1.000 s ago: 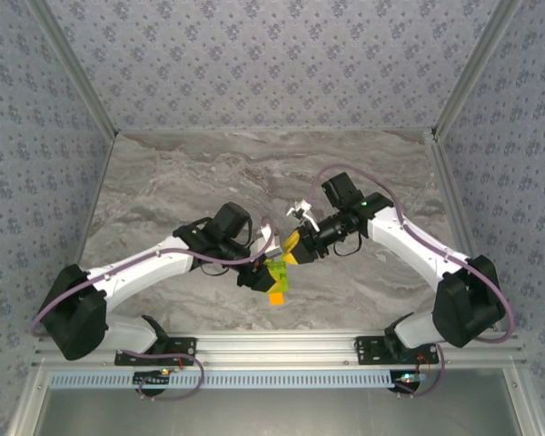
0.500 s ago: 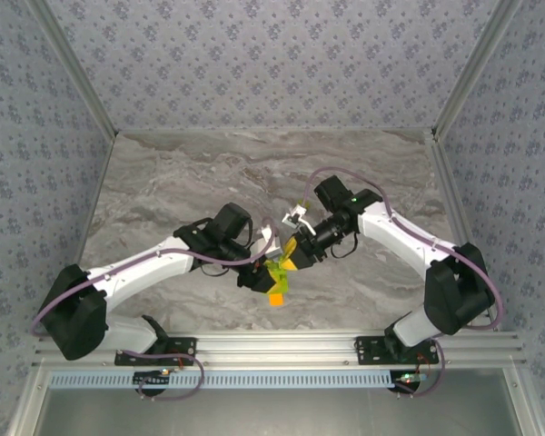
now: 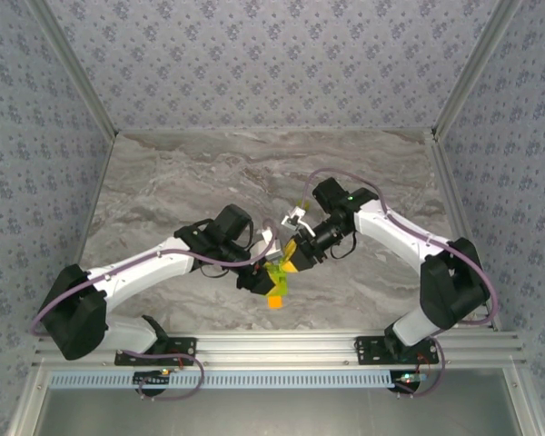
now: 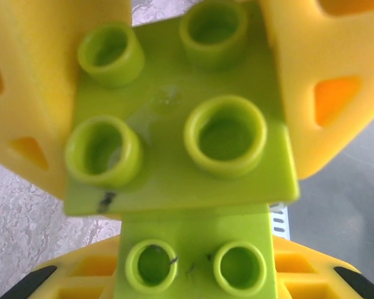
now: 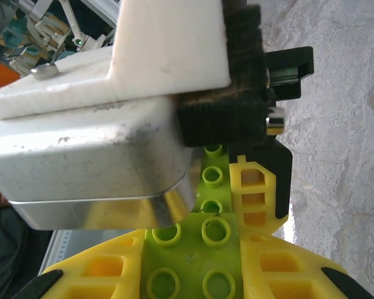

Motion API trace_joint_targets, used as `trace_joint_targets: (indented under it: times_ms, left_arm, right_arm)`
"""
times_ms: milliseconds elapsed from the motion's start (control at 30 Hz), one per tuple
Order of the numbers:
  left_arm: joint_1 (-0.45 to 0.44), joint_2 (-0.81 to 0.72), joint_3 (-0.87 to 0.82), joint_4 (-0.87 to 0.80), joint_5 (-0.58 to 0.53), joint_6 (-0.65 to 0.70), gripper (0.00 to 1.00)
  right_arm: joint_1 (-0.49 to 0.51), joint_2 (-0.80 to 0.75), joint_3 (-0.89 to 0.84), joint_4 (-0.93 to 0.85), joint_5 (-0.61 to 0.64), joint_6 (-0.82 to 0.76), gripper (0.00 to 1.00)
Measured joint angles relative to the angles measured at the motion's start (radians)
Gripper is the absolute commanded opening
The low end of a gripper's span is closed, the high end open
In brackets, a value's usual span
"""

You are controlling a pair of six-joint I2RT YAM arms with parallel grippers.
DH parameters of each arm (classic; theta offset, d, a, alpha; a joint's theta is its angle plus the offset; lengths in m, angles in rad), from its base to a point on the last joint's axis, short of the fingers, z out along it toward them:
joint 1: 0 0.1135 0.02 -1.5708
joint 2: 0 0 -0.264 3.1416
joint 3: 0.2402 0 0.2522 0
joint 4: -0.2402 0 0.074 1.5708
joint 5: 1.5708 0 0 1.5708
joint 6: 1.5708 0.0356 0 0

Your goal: Assemble a carrot with lego

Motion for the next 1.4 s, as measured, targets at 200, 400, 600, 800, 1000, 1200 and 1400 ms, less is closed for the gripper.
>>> trace_joint_targets:
  times_ms: [200, 400, 600, 800, 1000, 1200, 1400]
  left_arm:
    - [0.006, 0.000, -0.002, -0.011, 0.011, 0.007, 0.07]
    - [0.020, 0.000, -0.012, -0.003, 0.024, 0.008, 0.07]
    - [0.039, 0.000, -0.019, 0.008, 0.034, 0.006, 0.07]
    - [0.048, 0.000, -0.021, -0.013, 0.033, 0.006, 0.07]
    - [0.050, 0.000, -0.029, -0.016, 0.033, 0.003, 0.07]
    - [0.065, -0.002, -0.051, 0.008, 0.033, -0.014, 0.07]
    - [0.085, -0.048, -0.097, 0.049, 0.029, -0.043, 0.07]
  right_arm:
    - [0.008, 0.002, 0.000, 0.000, 0.001, -0.006, 0.13]
    - [0.013, 0.002, 0.000, 0.020, 0.010, -0.003, 0.13]
    - [0.018, 0.002, -0.003, 0.066, 0.021, 0.018, 0.13]
    - [0.036, 0.002, -0.004, 0.099, 0.048, 0.040, 0.13]
    - [0.045, 0.003, -0.010, 0.112, 0.064, 0.055, 0.13]
    - [0.050, 0.002, -0.034, 0.165, 0.076, 0.072, 0.13]
    - [0.064, 0.002, -0.050, 0.240, 0.076, 0.093, 0.14]
